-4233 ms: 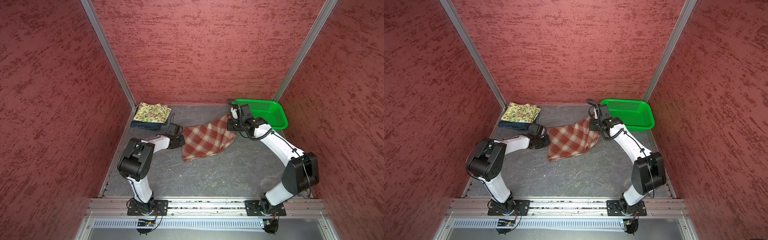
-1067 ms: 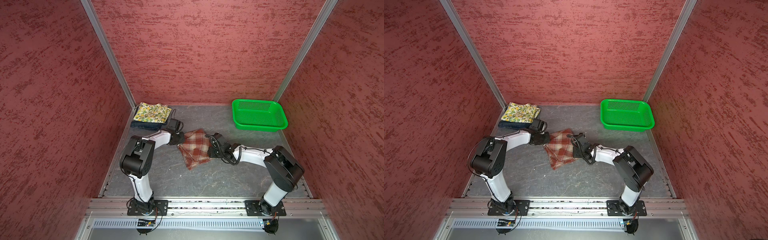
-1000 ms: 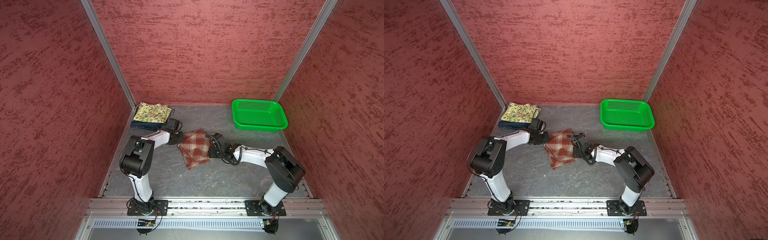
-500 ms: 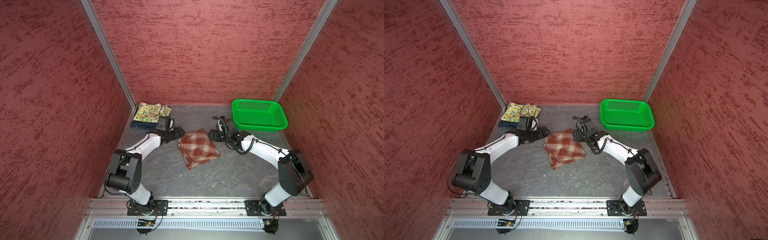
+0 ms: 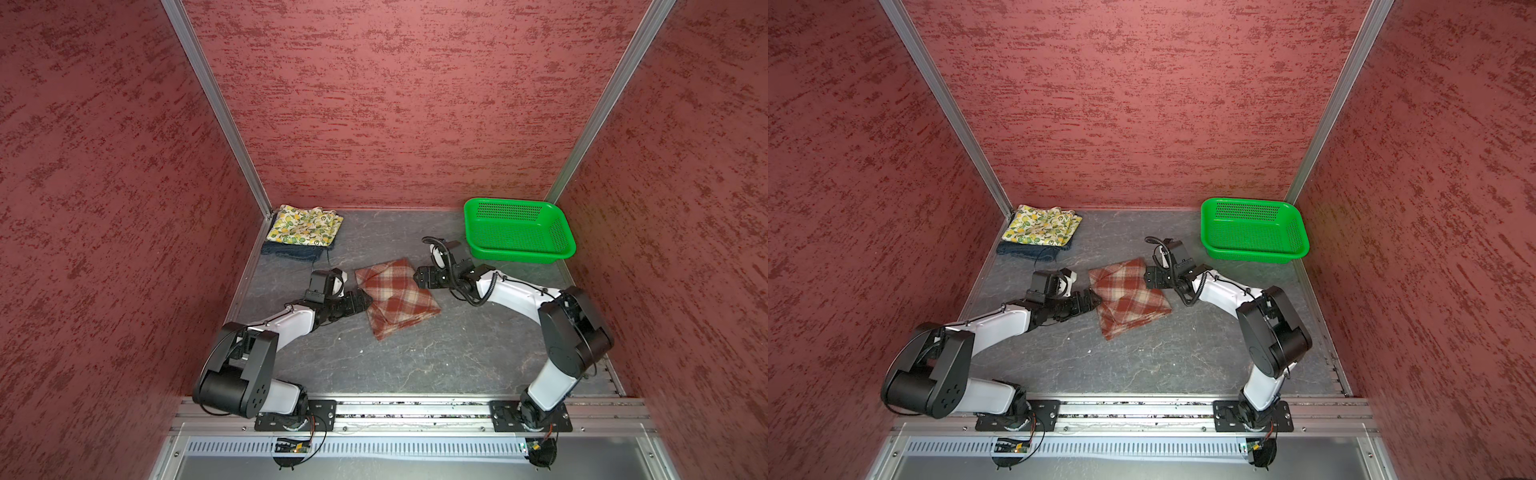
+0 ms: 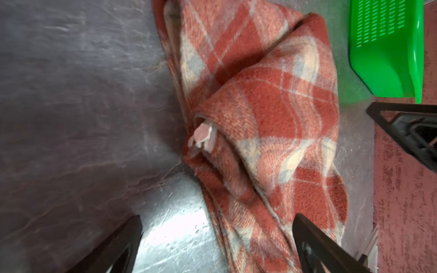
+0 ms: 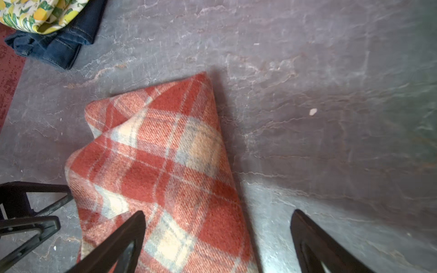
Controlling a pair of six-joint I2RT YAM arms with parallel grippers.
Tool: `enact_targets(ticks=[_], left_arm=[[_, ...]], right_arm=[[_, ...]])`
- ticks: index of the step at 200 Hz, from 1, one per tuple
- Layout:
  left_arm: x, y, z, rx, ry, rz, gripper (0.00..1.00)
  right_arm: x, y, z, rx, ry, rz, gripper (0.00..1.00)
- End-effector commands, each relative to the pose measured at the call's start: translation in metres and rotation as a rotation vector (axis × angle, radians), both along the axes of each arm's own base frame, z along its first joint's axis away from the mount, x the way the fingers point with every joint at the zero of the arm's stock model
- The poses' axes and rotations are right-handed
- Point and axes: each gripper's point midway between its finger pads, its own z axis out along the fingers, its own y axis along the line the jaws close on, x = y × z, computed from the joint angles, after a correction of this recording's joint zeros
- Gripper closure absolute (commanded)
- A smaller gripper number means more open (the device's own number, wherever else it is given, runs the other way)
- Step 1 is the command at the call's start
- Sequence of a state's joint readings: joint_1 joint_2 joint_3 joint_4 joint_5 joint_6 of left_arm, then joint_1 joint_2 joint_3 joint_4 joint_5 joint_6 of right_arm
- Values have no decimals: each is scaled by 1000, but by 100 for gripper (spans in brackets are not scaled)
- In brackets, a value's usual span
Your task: Fold and stack the skirts
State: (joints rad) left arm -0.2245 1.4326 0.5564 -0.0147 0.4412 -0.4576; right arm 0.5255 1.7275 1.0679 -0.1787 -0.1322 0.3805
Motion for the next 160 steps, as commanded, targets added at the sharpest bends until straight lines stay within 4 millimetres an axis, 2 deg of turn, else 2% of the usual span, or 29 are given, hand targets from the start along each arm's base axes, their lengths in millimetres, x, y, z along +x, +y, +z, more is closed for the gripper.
enact_targets(ticks=[1, 43, 91, 128, 160], left_arm=[[8, -6, -5, -10, -3, -13, 0], [14, -15, -28, 45, 74, -29, 3], [8, -14, -50, 155, 175, -32, 9], [7, -16, -57, 150, 180, -46, 18], [19, -32, -52, 94, 110, -86, 21]], right_arm=[[4, 4, -9, 22, -9, 12, 6], [8, 8, -33, 25, 36, 2, 14], [5, 11, -55, 35, 77, -2, 26], [2, 17, -65, 69, 106, 11, 33], [-1, 20, -70, 80, 123, 20, 35]])
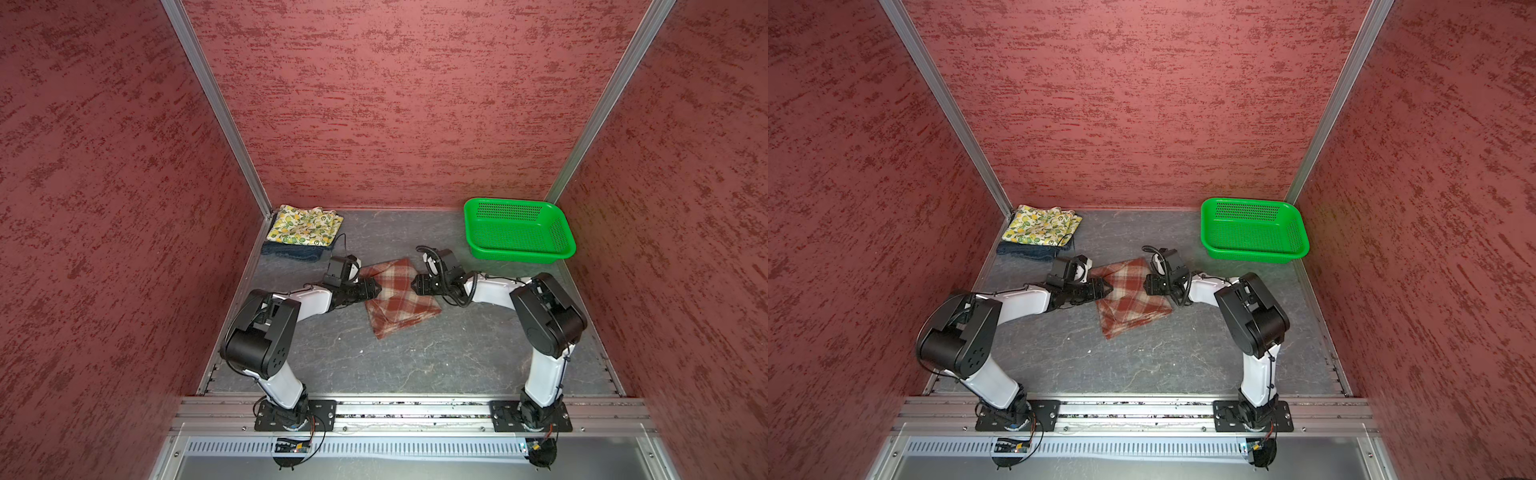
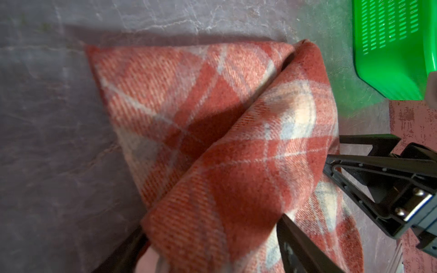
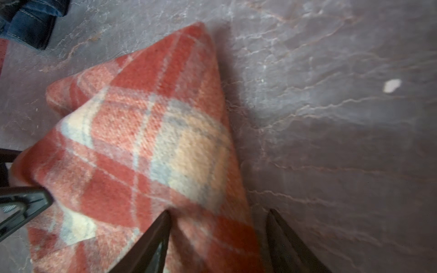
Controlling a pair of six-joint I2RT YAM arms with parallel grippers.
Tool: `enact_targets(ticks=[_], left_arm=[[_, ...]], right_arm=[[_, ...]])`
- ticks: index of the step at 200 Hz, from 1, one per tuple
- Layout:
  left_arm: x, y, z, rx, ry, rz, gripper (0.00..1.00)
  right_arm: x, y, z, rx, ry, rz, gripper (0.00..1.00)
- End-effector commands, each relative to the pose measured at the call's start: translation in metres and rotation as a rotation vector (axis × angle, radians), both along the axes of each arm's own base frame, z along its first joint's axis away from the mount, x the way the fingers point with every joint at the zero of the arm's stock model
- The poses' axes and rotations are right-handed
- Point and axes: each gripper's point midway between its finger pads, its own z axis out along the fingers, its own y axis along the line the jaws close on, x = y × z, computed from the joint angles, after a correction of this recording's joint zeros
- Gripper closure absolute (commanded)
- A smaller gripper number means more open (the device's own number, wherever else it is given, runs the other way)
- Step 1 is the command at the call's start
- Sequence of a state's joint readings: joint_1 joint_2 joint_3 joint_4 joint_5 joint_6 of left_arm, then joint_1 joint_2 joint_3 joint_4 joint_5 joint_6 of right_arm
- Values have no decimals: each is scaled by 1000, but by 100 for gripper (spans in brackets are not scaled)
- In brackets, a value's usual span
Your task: Fold and stack the skirts
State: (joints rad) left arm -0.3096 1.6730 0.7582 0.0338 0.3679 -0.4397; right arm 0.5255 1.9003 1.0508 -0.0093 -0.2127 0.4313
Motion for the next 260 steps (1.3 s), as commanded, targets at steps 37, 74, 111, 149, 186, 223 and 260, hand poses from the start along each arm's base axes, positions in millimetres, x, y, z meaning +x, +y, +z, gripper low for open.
enact_targets(ticks=[37, 74, 111, 149, 186, 223, 260], left_arm=[[-14, -20, -38, -22, 76, -92, 30], [2, -37, -23, -85, -8, -129, 66], [26, -41, 13, -75, -106, -108, 100], [61, -32, 62, -25, -193, -23, 100], [96, -18, 106, -8, -299, 90, 100], [129, -3, 146, -35, -396, 178, 100], [160, 18, 190, -68, -506, 287, 100]], right_arm=[[-12, 6, -21, 28, 69, 12, 36], [-14, 10, -26, 42, 82, 18, 37], [-10, 11, -9, 47, 60, 10, 37], [-1, -13, 49, -19, -66, -66, 33], [-5, -45, 104, -98, -200, -141, 22], [-14, -65, 148, -69, -313, -214, 18], [-16, -72, 167, -63, -362, -236, 17]])
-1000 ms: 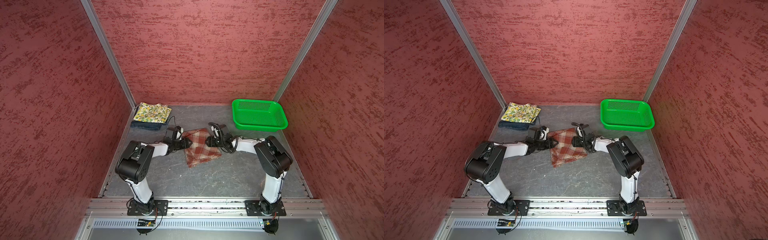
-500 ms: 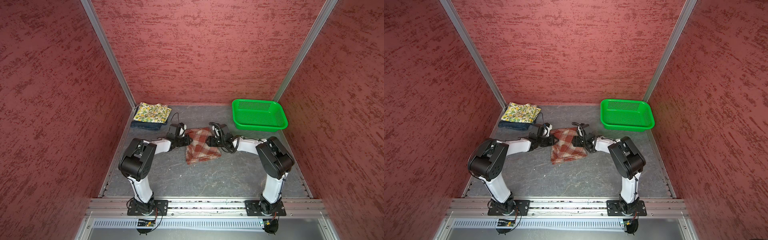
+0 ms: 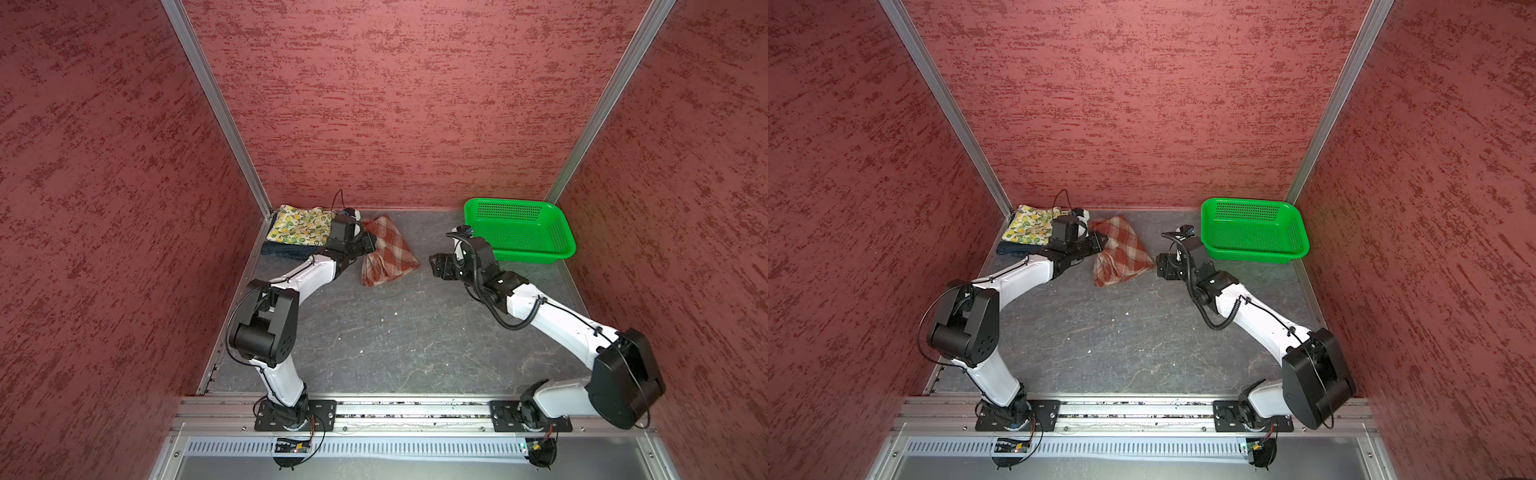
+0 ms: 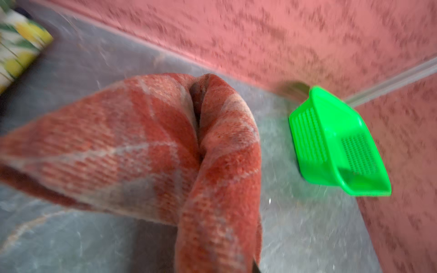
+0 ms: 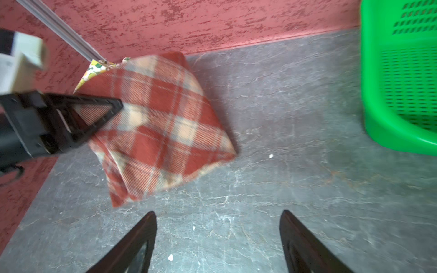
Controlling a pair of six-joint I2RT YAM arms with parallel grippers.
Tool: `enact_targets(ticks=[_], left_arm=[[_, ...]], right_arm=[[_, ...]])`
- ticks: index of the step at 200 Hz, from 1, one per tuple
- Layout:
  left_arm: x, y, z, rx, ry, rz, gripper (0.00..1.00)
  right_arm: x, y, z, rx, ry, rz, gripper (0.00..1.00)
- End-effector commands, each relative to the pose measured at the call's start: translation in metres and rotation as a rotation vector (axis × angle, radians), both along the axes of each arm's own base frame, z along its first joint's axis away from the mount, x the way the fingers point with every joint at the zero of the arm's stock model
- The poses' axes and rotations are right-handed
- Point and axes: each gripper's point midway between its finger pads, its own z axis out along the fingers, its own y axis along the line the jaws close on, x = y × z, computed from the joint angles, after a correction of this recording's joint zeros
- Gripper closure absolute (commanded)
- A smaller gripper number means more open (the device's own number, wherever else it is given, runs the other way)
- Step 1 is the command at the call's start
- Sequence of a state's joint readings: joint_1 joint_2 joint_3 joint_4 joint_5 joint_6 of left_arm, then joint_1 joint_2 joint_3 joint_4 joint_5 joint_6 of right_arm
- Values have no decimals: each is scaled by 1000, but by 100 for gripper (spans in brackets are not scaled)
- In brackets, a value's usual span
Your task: Fold and stack the skirts
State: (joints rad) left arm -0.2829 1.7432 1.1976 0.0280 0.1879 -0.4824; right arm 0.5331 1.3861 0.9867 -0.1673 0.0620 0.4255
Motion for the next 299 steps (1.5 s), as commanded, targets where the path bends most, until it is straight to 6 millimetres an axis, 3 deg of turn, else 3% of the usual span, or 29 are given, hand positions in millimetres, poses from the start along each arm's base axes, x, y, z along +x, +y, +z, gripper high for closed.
enact_targets(ticks=[1, 32, 79, 120, 155, 170, 196, 213, 221, 235, 253, 285, 299], left_arm=[[28, 15, 52, -50, -153, 90, 100], [47, 37, 88, -85, -255, 183, 100], [66, 96, 129, -179, -375, 372, 100], [82, 153, 142, -265, -428, 523, 100], [84, 212, 107, -283, -375, 680, 100], [82, 235, 73, -251, -316, 739, 100], [77, 271, -6, -162, -129, 834, 100], [66, 288, -38, -146, -14, 890, 100], [64, 293, -44, -131, 41, 902, 92], [59, 300, -52, -40, 129, 928, 64], [51, 317, -56, 123, 229, 982, 40], [34, 338, -36, 391, 292, 1064, 1], [30, 341, -26, 463, 290, 1064, 0]], right_arm=[[-1, -13, 2, -44, -14, -47, 17], [1, -12, 6, -49, -22, -46, 17], [6, -8, 7, -43, -19, -40, 17], [10, -4, 11, -39, -21, -34, 17], [9, -6, 17, -48, -29, -38, 17], [8, -7, 17, -49, -29, -40, 17], [6, -6, 18, -32, -28, -37, 17], [2, -7, 16, -14, -22, -36, 17], [0, -7, 16, -7, -21, -38, 17], [-3, -9, 13, -4, -16, -41, 17], [-4, -10, 12, -7, -14, -43, 17], [-5, -16, 17, -13, -26, -65, 15], [-4, -21, 18, -32, -30, -88, 13]])
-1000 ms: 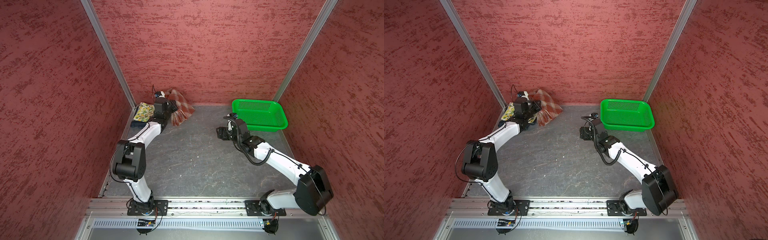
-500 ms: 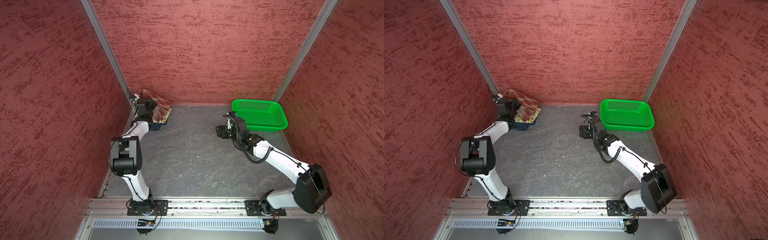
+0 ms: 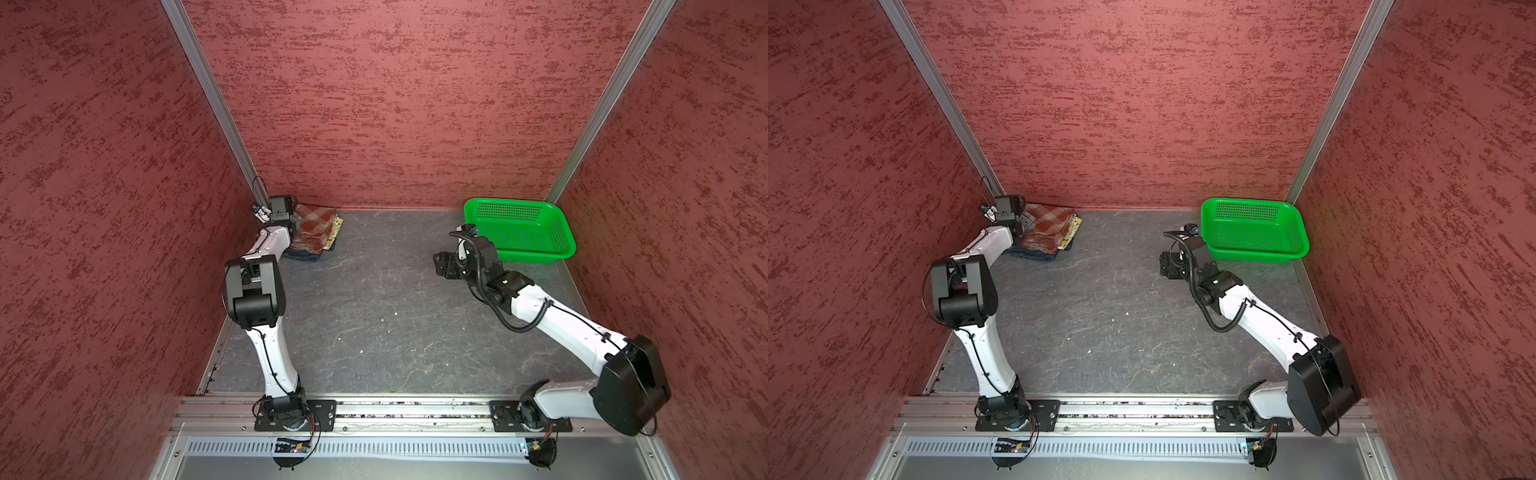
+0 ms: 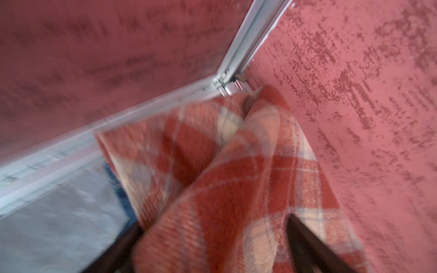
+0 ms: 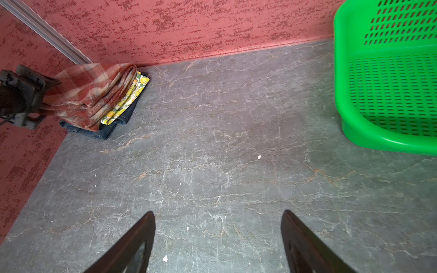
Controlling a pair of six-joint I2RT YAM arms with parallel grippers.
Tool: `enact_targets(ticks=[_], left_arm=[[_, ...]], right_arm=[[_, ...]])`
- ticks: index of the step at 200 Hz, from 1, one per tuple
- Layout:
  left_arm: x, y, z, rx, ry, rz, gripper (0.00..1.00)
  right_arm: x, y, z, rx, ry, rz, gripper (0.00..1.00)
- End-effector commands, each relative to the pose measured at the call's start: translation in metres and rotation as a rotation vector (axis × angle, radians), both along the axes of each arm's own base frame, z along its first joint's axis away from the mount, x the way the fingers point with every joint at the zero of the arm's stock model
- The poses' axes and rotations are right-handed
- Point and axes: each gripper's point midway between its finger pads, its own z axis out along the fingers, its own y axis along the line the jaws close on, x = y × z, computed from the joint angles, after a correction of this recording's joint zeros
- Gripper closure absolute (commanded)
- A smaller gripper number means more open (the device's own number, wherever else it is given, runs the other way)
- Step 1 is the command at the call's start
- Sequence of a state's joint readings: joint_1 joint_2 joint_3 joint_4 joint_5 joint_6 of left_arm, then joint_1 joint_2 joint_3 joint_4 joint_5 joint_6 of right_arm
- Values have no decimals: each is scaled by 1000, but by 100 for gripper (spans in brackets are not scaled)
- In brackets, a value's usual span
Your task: Fold and stack the skirts
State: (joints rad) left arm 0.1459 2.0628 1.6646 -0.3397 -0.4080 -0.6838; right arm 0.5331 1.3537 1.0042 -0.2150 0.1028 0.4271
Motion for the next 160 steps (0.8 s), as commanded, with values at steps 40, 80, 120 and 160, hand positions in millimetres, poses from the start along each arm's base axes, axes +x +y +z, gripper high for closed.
enact_targets(ticks=[40, 80, 120, 160], left_arm=[[-36, -10, 23, 182, 143, -148, 0], [-60, -70, 89, 287, -93, -376, 0], [-115, -121, 112, 237, -239, -595, 0], [-161, -112, 64, 244, -196, -624, 0]], right_arm=[[10, -33, 7, -111, -39, -123, 1], [25, -92, 27, -148, -145, -254, 1], [5, -180, 33, -276, -309, -487, 1], [-19, -243, -6, -269, -399, -670, 1]])
